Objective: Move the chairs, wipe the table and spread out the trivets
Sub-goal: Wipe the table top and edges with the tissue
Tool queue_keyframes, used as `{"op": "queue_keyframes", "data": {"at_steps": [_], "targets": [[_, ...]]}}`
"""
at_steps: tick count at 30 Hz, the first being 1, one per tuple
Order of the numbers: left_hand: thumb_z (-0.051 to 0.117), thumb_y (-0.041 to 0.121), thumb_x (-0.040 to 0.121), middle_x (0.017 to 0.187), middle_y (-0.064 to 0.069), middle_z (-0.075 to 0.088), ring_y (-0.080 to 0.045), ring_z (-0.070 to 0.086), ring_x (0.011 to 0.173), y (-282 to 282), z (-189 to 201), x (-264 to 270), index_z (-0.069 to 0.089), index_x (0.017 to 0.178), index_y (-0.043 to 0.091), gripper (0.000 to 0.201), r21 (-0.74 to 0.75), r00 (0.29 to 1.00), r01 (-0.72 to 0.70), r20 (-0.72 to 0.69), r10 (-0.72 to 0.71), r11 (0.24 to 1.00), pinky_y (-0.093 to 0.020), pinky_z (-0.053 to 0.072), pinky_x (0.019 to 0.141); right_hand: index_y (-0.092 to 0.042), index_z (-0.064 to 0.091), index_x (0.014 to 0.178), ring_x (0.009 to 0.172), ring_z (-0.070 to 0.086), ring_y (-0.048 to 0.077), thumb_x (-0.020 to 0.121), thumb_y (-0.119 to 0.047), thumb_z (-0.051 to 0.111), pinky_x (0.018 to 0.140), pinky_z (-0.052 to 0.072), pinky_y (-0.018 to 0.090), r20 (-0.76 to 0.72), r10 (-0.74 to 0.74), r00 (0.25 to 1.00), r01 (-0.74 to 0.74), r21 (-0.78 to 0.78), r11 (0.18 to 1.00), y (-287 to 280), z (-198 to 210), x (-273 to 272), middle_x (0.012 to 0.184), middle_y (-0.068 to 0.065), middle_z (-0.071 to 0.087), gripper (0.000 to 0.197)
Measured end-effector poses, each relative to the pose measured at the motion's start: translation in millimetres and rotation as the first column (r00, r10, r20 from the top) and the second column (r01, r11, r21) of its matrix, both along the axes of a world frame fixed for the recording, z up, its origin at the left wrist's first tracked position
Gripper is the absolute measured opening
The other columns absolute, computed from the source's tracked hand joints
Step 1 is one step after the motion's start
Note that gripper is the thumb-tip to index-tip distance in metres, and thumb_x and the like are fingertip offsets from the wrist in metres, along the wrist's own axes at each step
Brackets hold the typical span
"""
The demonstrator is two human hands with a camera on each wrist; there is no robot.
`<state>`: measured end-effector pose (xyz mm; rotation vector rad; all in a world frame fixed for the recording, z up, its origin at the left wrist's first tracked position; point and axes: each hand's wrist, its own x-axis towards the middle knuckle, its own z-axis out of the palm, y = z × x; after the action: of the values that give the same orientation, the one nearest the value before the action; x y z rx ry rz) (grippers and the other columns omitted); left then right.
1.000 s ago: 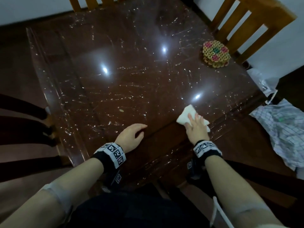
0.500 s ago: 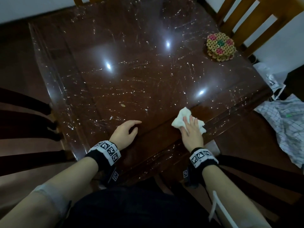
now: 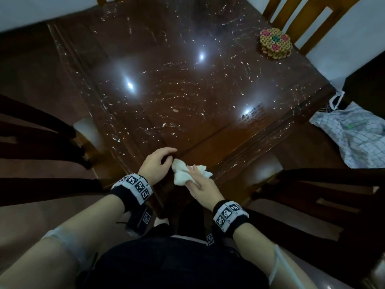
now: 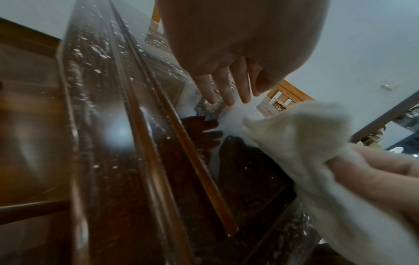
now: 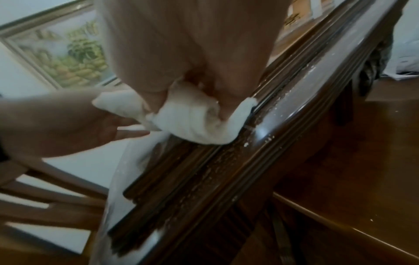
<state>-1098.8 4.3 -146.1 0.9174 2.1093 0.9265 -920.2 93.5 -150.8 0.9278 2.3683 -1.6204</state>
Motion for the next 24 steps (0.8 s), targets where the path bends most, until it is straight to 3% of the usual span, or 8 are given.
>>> {"op": "queue_keyframes", "data": {"at_steps": [2,4,7,9,12,17,20,24], "targets": [[0.050,0.014,0.096,0.126,0.008,0.060,-0.009,0.052,0.121,-7.4,1.4,-2.2,0.062,0.123,0.025,0.032,-0.004,1.000,-0.023,-0.003,0.023,1.000,-0.026,0.038,0.105,-0.020,0.045,0.143,0.141,0.031,0.010,0.099,-0.022,0.051,0.110,0.025,0.017,-0.020,-0.137,0.990,0.137,-0.008,0.991,-0.9,12.4,5.7,0.149,-0.003,0.039,0.044],[0.049,0.016,0.096,0.127,0.008,0.059,-0.009,0.051,0.121,-8.3,5.5,-3.5,0.061,0.124,0.026,0.032,-0.019,0.999,-0.032,-0.012,0.032,0.999,-0.026,0.038,0.106,-0.015,0.047,0.141,0.134,0.043,0.017,0.098,-0.019,0.053,0.111,0.033,0.025,-0.065,-0.315,0.947,0.317,0.033,0.948,10.2,22.1,13.3,0.144,0.005,0.048,0.044],[0.047,0.018,0.097,0.132,0.007,0.056,-0.011,0.049,0.124,-2.4,11.1,-3.2,0.057,0.129,0.025,0.034,-0.075,1.000,-0.027,-0.014,0.026,0.997,-0.029,0.038,0.107,-0.011,0.047,0.141,0.127,0.050,0.027,0.098,-0.024,0.052,0.109,0.039,0.040,-0.078,-0.512,0.855,0.518,0.157,0.841,49.7,26.0,26.7,0.137,0.013,0.054,0.045],[0.046,0.019,0.098,0.135,0.006,0.054,-0.012,0.048,0.126,3.3,12.2,-1.4,0.056,0.130,0.025,0.035,-0.112,1.000,-0.018,-0.015,0.017,0.994,-0.030,0.037,0.108,-0.010,0.051,0.135,0.120,0.053,0.034,0.100,-0.030,0.045,0.101,0.041,0.038,-0.031,-0.578,0.815,0.563,0.276,0.779,86.4,22.9,37.1,0.128,0.018,0.057,0.041],[0.047,0.019,0.098,0.135,0.006,0.054,-0.012,0.047,0.127,15.4,11.2,1.8,0.055,0.131,0.025,0.035,-0.131,0.999,-0.035,-0.006,0.034,0.991,-0.031,0.036,0.109,-0.006,0.052,0.128,0.125,0.046,0.039,0.098,-0.038,0.033,0.103,0.037,0.043,0.057,-0.631,0.773,0.562,0.400,0.724,142.7,13.5,49.8,0.132,0.022,0.051,0.048],[0.047,0.019,0.097,0.133,0.007,0.055,-0.011,0.048,0.126,39.9,8.1,5.6,0.056,0.130,0.026,0.034,-0.147,0.995,-0.096,-0.011,0.096,0.984,-0.034,0.037,0.110,-0.017,0.035,0.146,0.136,0.036,0.037,0.102,-0.026,0.030,0.106,0.032,0.048,0.181,-0.644,0.744,0.493,0.502,0.711,212.6,4.4,51.4,0.150,0.018,0.035,0.045],[0.048,0.019,0.097,0.132,0.008,0.055,-0.010,0.048,0.125,53.1,7.9,7.6,0.057,0.129,0.026,0.033,-0.144,0.991,-0.136,-0.025,0.134,0.980,-0.033,0.037,0.109,-0.015,0.030,0.148,0.143,0.026,0.030,0.103,-0.020,0.031,0.110,0.029,0.046,0.235,-0.610,0.757,0.447,0.494,0.745,232.2,-1.7,47.9,0.158,0.009,0.024,0.045],[0.048,0.018,0.097,0.129,0.008,0.057,-0.010,0.050,0.122,64.3,7.0,9.0,0.059,0.126,0.027,0.032,-0.123,0.989,-0.149,-0.027,0.147,0.981,-0.033,0.039,0.108,-0.011,0.027,0.148,0.137,0.036,0.034,0.102,-0.016,0.035,0.107,0.039,0.048,0.260,-0.547,0.795,0.393,0.467,0.792,226.3,-15.8,46.2,0.155,0.013,0.028,0.047]]}}
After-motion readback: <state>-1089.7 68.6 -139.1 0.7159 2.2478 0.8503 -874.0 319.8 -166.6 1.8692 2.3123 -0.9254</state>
